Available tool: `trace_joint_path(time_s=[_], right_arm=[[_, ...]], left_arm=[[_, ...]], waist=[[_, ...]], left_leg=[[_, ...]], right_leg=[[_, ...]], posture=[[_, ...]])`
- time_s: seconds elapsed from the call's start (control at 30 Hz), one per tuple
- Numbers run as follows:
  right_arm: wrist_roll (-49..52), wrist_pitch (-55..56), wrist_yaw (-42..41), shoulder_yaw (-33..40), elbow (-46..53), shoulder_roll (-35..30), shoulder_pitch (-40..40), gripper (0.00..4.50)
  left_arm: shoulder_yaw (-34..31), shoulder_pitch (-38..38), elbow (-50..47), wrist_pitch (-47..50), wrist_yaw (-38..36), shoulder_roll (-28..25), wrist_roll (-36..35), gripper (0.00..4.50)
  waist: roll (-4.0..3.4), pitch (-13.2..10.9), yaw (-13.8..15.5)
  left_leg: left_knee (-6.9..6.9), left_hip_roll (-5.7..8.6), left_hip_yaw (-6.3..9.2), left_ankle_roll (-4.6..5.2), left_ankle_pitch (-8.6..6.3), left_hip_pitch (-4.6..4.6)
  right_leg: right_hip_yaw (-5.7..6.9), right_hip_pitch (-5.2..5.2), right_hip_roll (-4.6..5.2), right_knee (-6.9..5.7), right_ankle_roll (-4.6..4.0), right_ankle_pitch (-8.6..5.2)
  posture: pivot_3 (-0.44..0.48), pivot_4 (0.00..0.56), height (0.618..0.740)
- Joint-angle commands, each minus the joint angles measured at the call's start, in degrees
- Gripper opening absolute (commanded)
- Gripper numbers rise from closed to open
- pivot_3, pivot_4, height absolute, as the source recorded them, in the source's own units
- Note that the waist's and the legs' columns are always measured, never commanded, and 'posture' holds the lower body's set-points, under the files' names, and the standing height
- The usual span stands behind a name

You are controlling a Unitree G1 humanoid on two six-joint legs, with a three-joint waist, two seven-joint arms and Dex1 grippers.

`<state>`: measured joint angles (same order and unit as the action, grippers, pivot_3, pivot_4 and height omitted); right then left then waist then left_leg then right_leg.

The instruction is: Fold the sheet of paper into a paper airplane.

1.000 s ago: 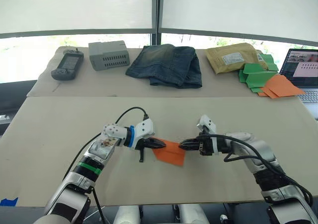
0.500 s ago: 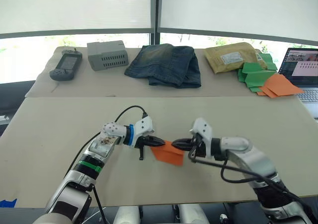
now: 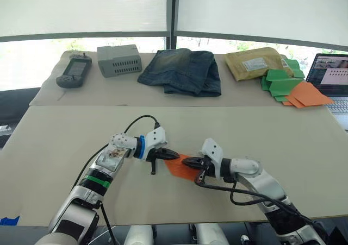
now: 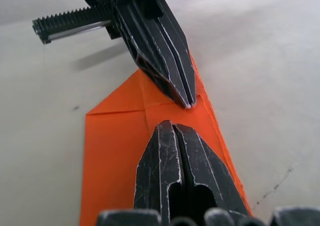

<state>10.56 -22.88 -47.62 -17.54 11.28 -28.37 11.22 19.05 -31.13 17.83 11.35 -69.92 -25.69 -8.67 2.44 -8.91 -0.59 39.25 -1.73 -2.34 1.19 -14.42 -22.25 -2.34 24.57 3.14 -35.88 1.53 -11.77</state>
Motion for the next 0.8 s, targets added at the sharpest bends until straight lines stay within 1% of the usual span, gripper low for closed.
trace_joint_path(time_s=[0.03,0.13,0.23,0.47,0.57,0.67,0.73,0.8], right_arm=[[-1.60,0.73,-1.57,-0.36,-0.16,-3.31,-3.07,0.02],[-0.99,1.87,-2.20,2.39,-0.64,-6.38,-5.69,0.02],[-0.44,3.36,-3.19,4.97,-1.91,-8.79,-7.36,0.02],[1.73,6.14,-5.43,9.05,-2.14,-11.93,-10.51,0.02],[5.27,6.23,-5.72,11.92,0.08,-10.47,-9.44,0.02],[9.35,4.07,-4.12,13.81,2.99,-7.63,-5.95,0.02],[10.64,0.83,-2.63,12.73,5.22,-5.58,-4.31,0.02],[9.47,-1.10,-1.43,9.88,6.36,-4.02,-3.56,0.02]], left_arm=[[0.23,0.52,0.85,0.25,-0.26,-1.01,1.38,0.00],[0.36,0.43,1.13,0.01,-0.55,-0.97,1.46,0.00],[0.49,0.37,1.48,-0.26,-0.81,-0.92,1.55,0.00],[0.70,0.15,2.16,-0.85,-1.18,-0.93,1.83,0.00],[0.69,0.40,1.94,-0.90,-1.28,-1.11,1.90,0.00],[0.79,0.87,1.33,-0.75,-1.36,-1.29,1.88,0.00],[0.91,1.18,0.83,-0.61,-1.38,-1.36,1.87,0.00],[0.96,1.29,0.57,-0.55,-1.33,-1.37,1.86,0.00]], waist=[[0.00,0.01,0.01],[0.00,0.03,0.01],[0.01,0.03,0.28],[0.04,0.09,0.61],[0.04,0.08,0.77],[0.04,0.08,0.64],[0.02,0.07,0.33],[0.02,0.07,0.30]], left_leg=[[0.00,0.02,0.00,0.00,0.00,0.00],[0.00,0.02,-0.01,0.00,-0.01,0.06],[0.00,0.02,0.00,0.00,0.00,0.12],[0.00,0.02,-0.02,0.00,0.00,0.20],[0.00,0.02,-0.01,0.00,0.00,0.17],[0.00,0.02,-0.01,0.00,0.00,0.11],[0.00,0.00,0.00,0.00,0.00,0.11],[0.00,-0.02,0.06,0.00,0.00,0.12]], right_leg=[[0.00,-0.02,0.03,0.01,0.01,-0.01],[0.00,-0.10,0.06,0.05,0.02,-0.02],[0.02,-0.19,0.07,0.08,-0.15,-0.13],[0.00,-0.28,0.08,0.11,-0.27,-0.21],[0.00,-0.27,0.07,0.11,-0.25,-0.20],[-0.01,-0.21,0.07,0.11,-0.19,-0.17],[-0.05,-0.17,0.07,0.09,-0.19,-0.16],[-0.02,-0.18,0.05,0.06,-0.19,-0.16]], posture=[[0.000,0.150,0.722],[0.000,0.150,0.722],[0.000,0.150,0.722],[0.000,0.150,0.722],[0.000,0.150,0.722],[0.000,0.150,0.722],[0.000,0.150,0.722],[0.000,0.150,0.722]])
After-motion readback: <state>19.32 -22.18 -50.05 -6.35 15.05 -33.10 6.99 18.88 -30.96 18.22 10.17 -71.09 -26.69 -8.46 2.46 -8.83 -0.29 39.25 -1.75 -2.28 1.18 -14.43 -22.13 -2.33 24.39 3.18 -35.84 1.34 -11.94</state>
